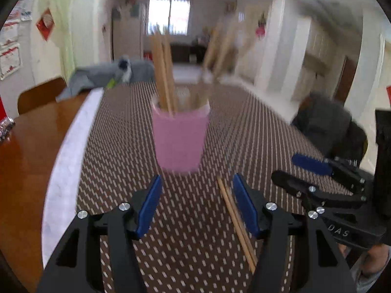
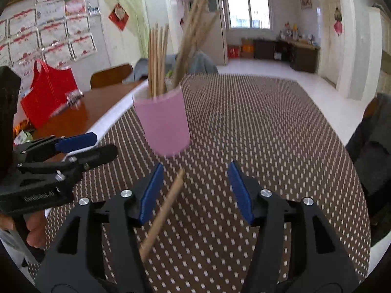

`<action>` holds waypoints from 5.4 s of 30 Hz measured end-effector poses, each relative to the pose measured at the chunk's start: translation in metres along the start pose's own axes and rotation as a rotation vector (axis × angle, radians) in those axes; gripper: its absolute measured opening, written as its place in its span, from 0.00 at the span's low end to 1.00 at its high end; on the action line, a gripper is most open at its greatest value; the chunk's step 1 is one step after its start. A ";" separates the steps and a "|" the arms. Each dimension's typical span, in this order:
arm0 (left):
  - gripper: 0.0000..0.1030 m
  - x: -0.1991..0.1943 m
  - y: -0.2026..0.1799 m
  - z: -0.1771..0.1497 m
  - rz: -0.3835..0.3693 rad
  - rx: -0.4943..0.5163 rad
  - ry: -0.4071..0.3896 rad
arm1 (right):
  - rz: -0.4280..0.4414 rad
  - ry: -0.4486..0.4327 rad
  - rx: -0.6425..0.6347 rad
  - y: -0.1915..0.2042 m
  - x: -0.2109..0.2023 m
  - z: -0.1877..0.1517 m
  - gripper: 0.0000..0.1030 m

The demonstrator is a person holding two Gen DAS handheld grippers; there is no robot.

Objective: Organize utensils
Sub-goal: 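Move the right gripper back down to the remaining chopsticks, then close the right gripper on one wooden chopstick, then lift the chopstick upright with the right gripper over the pink cup, then lower the chopstick into the pink cup and open the right gripper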

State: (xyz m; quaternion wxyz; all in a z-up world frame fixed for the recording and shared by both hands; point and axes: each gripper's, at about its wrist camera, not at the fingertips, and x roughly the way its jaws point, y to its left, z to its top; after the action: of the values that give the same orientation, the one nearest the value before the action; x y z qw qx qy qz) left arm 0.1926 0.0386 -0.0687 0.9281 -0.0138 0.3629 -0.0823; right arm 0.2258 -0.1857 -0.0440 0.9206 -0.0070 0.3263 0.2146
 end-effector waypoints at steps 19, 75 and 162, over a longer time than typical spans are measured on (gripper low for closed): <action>0.58 0.053 -0.044 -0.044 0.058 0.170 0.285 | 0.017 0.077 0.075 -0.034 -0.001 -0.035 0.60; 0.06 -0.017 -0.007 -0.001 -0.132 -0.006 -0.122 | 0.169 0.217 0.090 -0.041 0.006 -0.005 0.06; 0.60 -0.025 0.062 0.088 0.156 -0.106 -0.578 | 0.129 -0.371 0.084 0.027 0.036 0.123 0.07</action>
State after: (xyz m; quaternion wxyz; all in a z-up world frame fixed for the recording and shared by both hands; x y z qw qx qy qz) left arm 0.2431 0.1004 0.0078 0.9944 -0.0570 0.0877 0.0154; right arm 0.3131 -0.1281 0.0346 0.9488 0.0918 0.1594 0.2568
